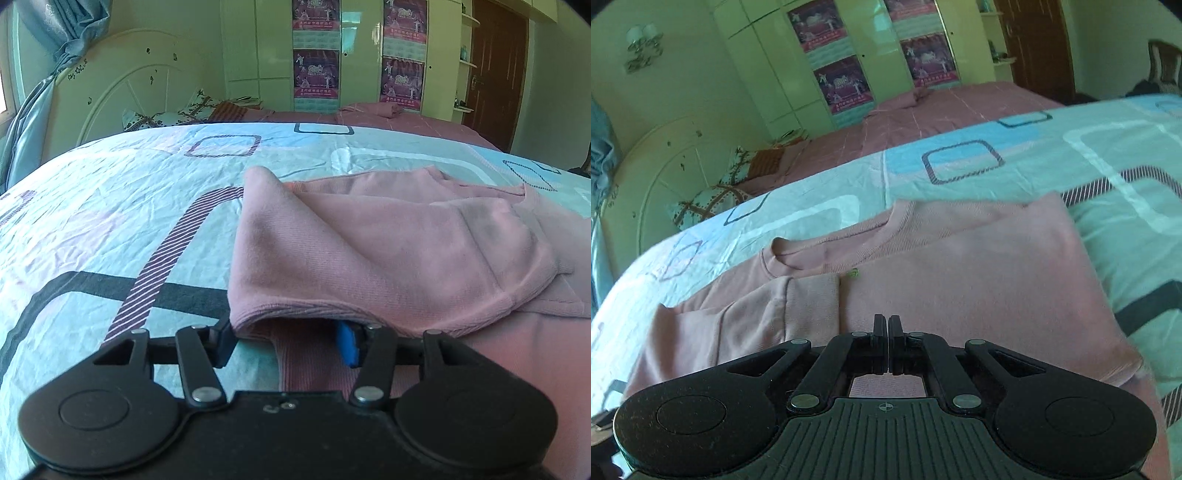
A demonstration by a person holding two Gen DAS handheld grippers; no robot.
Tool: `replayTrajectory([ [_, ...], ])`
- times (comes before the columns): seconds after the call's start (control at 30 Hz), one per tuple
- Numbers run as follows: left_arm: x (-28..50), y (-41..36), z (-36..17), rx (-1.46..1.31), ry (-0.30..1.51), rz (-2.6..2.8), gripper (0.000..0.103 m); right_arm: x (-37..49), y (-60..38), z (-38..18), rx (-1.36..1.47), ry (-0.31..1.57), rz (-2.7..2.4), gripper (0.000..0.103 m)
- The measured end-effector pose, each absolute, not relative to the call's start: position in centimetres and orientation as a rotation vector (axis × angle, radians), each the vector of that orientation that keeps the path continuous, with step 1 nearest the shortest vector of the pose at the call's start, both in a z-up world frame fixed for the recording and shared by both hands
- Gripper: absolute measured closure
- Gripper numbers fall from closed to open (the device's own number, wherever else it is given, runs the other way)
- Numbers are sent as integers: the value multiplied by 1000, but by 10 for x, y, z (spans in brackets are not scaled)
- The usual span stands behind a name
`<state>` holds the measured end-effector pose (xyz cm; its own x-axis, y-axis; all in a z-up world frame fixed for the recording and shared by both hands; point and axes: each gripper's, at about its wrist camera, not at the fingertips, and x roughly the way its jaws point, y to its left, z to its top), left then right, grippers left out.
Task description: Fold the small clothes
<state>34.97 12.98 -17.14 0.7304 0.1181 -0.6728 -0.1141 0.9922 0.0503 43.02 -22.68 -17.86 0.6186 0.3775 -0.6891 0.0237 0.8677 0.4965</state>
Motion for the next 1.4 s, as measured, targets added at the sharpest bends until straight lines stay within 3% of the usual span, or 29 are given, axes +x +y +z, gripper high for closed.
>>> replayTrajectory([
  [0.07, 350, 131, -171, 4, 743, 129, 51, 433, -228, -180, 540, 902, 243, 80],
  [0.1, 350, 131, -171, 1, 746, 130, 50, 433, -225, -181, 554, 914, 258, 43],
  [0.13, 350, 132, -170, -3, 748, 130, 50, 435, -221, -183, 561, 927, 264, 22],
  [0.27, 348, 133, -170, -2, 751, 126, 49, 435, -197, -191, 575, 957, 312, 24],
  [0.43, 349, 134, -170, -4, 752, 125, 48, 441, -172, -203, 592, 980, 341, 59],
  [0.5, 349, 134, -170, 0, 751, 126, 48, 444, -167, -203, 607, 977, 346, 69],
  [0.57, 350, 133, -170, 9, 748, 126, 47, 446, -162, -201, 607, 960, 349, 89],
  [0.6, 350, 132, -170, 13, 747, 127, 47, 447, -160, -200, 604, 959, 360, 92],
  [0.83, 350, 133, -170, 16, 748, 133, 43, 433, -176, -159, 461, 755, 281, 93],
  [0.9, 349, 134, -171, 9, 742, 131, 46, 426, -189, -151, 423, 721, 251, 93],
  [1.0, 347, 133, -170, 3, 725, 133, 63, 418, -210, -154, 409, 725, 200, 93],
  [1.07, 345, 133, -169, -13, 715, 124, 81, 411, -219, -163, 414, 757, 181, 93],
  [1.17, 344, 133, -168, -42, 707, 131, 87, 405, -225, -181, 426, 831, 175, 93],
  [1.3, 344, 152, -168, -152, 733, 130, 81, 403, -232, -201, 471, 929, 201, 91],
  [1.4, 342, 157, -163, -145, 762, 105, 72, 398, -243, -196, 483, 913, 165, 72],
])
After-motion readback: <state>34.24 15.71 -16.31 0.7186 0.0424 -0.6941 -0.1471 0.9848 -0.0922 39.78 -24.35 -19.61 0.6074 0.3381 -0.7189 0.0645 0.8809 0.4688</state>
